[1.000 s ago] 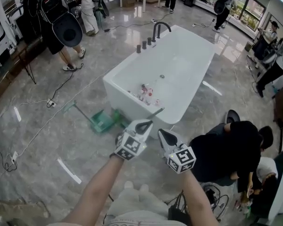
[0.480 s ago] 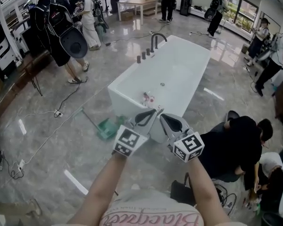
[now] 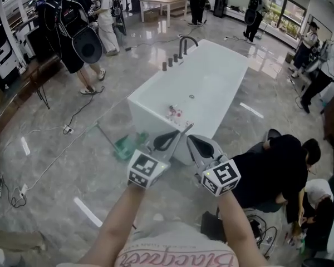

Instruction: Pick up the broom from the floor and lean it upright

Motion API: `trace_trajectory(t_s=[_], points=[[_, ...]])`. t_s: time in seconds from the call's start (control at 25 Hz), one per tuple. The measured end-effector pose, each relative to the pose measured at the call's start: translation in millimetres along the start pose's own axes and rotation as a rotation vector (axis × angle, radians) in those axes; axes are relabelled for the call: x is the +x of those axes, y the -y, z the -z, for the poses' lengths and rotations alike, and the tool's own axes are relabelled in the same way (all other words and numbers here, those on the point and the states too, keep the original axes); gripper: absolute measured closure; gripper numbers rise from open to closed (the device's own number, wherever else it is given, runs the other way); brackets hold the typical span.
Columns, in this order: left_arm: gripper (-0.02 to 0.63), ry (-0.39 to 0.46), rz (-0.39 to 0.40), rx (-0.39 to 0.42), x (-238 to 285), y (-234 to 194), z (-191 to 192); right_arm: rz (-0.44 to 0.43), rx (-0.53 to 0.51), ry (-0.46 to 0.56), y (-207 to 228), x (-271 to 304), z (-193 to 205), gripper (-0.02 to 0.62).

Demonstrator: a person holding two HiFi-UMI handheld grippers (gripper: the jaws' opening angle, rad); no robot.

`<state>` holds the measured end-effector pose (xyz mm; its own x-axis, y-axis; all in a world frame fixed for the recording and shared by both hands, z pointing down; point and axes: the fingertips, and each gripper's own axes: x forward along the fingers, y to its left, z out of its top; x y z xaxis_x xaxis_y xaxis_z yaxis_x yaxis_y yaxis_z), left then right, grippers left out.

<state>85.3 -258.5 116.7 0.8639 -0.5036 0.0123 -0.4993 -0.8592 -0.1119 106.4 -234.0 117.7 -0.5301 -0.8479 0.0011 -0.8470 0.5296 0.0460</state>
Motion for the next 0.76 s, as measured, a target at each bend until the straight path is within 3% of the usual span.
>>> trace_trajectory(t_s=[0.76], points=[[0.606,0.059,0.012,-0.012,-8.3,7.3,-14.7,0.021,-0.001,0.021,-8.2,-6.6,-9.4,0.595]])
